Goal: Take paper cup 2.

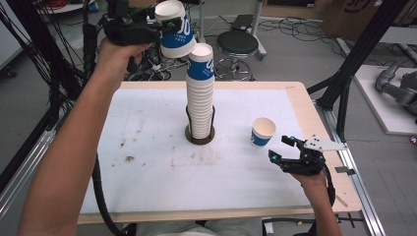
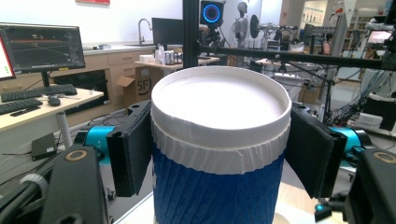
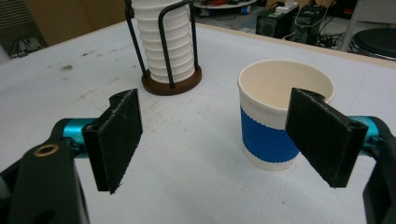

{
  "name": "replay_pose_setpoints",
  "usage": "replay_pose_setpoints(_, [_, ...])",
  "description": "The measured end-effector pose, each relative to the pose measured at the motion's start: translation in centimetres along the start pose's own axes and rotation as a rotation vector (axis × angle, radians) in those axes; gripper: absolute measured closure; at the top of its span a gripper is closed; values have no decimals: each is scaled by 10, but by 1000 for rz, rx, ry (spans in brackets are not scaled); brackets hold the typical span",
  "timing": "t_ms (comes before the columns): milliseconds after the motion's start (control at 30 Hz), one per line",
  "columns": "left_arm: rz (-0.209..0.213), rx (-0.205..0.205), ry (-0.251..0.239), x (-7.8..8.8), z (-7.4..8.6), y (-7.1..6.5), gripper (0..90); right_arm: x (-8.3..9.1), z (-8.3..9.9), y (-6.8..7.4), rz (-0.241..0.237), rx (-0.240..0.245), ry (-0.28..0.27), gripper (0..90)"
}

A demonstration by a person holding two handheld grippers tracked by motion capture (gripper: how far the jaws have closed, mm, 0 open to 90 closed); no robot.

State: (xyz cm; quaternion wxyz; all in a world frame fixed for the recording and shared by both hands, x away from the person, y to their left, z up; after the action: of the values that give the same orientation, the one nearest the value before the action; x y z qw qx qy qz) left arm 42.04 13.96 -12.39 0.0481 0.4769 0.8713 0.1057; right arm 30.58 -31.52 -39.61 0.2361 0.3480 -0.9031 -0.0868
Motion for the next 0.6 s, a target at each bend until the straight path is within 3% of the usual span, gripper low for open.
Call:
replay_pose_setpoints(233, [3, -8, -16, 24, 10, -4, 296, -3, 0, 3, -11, 7, 0, 196])
replay_pose_setpoints(600, [3, -11, 17, 49, 36, -4, 296, -6, 1, 5, -14, 10, 10, 196])
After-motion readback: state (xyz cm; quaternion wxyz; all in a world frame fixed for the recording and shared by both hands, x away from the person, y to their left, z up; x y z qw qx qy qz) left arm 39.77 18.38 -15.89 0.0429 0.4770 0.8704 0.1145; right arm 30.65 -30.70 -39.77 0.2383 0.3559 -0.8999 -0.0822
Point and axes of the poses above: each handheld gripper's, and its own axes: x roughly backward along the jaws, z roughly out of its underside, y roughly to its left, the point moved 2 cm from there along -x, roughly forward along the jaws, and after that the axes turned 14 degrees about -x, right-handed, at the moved point
